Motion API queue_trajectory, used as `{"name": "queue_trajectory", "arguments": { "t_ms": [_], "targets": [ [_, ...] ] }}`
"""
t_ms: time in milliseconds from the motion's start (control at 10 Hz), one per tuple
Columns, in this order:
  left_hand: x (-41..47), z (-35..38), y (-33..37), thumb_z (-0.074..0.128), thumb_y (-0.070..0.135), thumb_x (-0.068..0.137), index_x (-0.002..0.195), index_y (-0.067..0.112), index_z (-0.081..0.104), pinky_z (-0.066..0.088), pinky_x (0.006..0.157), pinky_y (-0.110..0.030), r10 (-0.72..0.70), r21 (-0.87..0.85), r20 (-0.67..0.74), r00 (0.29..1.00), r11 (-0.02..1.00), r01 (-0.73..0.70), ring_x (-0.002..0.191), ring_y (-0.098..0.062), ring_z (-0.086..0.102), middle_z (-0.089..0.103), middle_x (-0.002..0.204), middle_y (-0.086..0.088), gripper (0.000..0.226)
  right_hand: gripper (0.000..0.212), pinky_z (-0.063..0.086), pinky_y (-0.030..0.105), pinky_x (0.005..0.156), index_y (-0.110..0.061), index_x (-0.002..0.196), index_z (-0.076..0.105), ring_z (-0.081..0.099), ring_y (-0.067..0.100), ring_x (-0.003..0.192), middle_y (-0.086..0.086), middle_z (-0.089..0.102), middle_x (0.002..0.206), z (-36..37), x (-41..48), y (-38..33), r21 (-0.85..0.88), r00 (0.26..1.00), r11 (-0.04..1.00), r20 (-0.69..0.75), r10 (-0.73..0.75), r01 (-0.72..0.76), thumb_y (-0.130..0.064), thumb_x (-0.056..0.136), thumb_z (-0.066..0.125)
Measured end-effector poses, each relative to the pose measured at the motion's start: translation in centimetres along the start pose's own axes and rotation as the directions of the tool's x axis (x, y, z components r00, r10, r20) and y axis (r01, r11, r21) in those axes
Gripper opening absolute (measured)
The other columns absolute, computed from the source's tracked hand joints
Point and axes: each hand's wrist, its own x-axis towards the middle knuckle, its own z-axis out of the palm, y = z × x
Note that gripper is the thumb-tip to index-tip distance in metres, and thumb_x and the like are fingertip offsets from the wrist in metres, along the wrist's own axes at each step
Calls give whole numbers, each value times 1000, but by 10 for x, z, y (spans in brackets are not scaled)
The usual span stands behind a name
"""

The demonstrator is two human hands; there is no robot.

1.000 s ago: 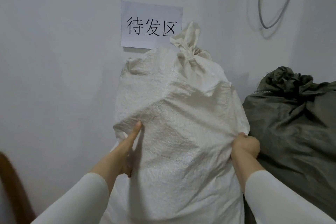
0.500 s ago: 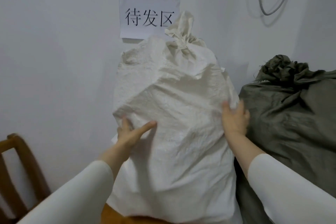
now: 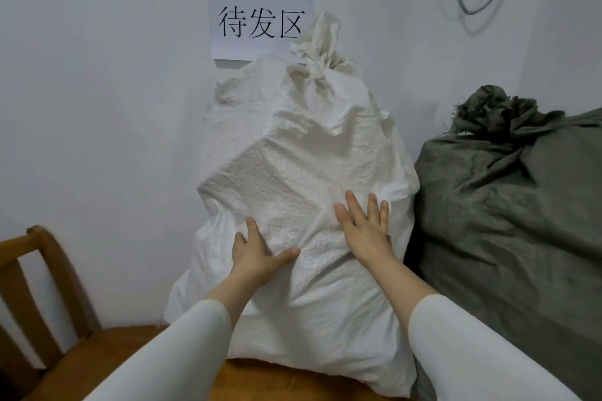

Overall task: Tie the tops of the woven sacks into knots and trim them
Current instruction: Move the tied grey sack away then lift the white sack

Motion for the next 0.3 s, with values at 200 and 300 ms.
{"name": "queue_trajectory", "arguments": {
  "t_ms": [200,300],
  "targets": [
    [-36,-14,7,63,49,82,120,5,40,43,83,-33,-27,27,31,999,999,26,101,-27,49,46,126,-14,62,57,12,34,117,-20,150,17,4,19,146,2,11,158,-17,-46,6,-15,995,999,-92,-36,34,-42,99,32],
    [-66,-22,8,57,44,89,123,11,41,38,83,-30,10,-17,71,997,1000,-9,106,-25,47,44,126,-6,50,58,22,33,114,-12,147,24,19,22,143,5,25,154,-24,-78,15,-5,992,999,-124,33,-34,-38,98,41]
  ]
}}
